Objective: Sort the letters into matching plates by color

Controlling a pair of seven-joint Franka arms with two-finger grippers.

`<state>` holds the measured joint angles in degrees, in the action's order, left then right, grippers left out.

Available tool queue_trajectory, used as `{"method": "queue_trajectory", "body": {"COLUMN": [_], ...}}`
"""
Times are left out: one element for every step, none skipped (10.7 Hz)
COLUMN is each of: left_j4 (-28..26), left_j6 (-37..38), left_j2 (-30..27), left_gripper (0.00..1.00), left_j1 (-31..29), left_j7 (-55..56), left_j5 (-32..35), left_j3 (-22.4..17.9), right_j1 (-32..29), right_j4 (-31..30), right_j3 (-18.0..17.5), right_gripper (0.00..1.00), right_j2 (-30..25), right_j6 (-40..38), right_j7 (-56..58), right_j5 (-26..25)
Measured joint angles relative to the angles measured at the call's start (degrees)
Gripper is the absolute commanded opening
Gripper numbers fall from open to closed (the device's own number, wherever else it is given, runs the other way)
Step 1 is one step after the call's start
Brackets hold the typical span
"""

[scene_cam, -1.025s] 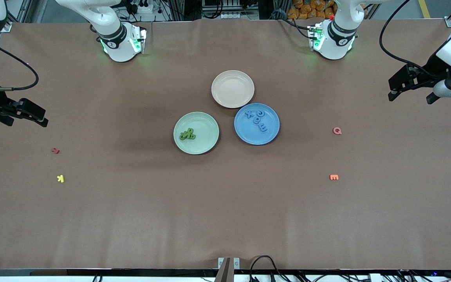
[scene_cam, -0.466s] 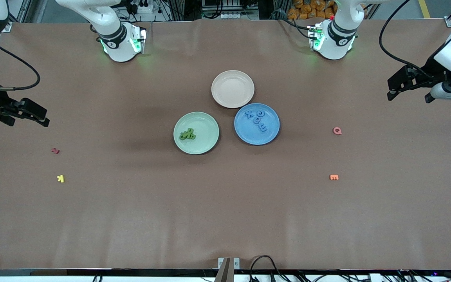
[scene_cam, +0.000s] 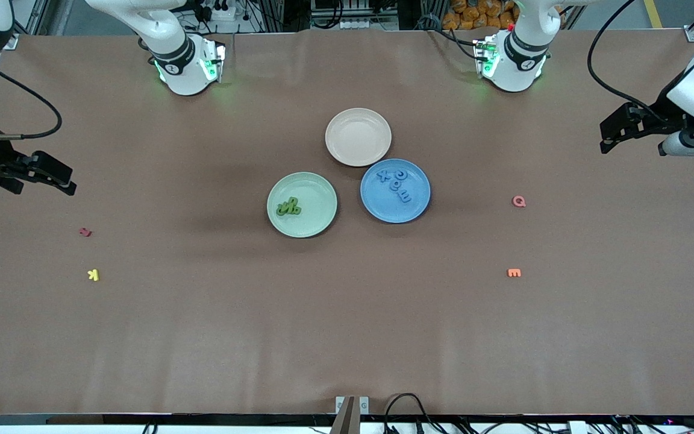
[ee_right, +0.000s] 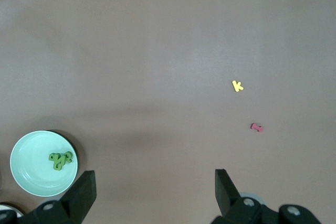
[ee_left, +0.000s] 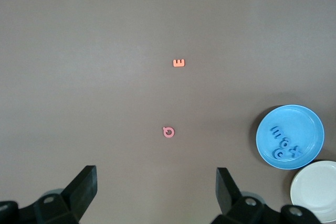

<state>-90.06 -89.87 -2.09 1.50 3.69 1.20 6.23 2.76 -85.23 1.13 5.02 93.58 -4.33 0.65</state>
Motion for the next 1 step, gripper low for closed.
{"method": "queue_trajectory", "body": {"left_j4": [0.00], "left_j6": [0.00], "left_j2": [0.01], "left_gripper": [1.00], "left_j1": [0.00], "left_j7": [0.00], "left_j5": [0.00], "left_j3": [0.00], "right_j1": [0.00], "right_j4": [0.00], "right_j3": [0.00], "right_gripper": [1.00], "right_j2": [0.01], "right_j6": [-0.01], "right_j7": [0.00], "right_j5": [0.00]}}
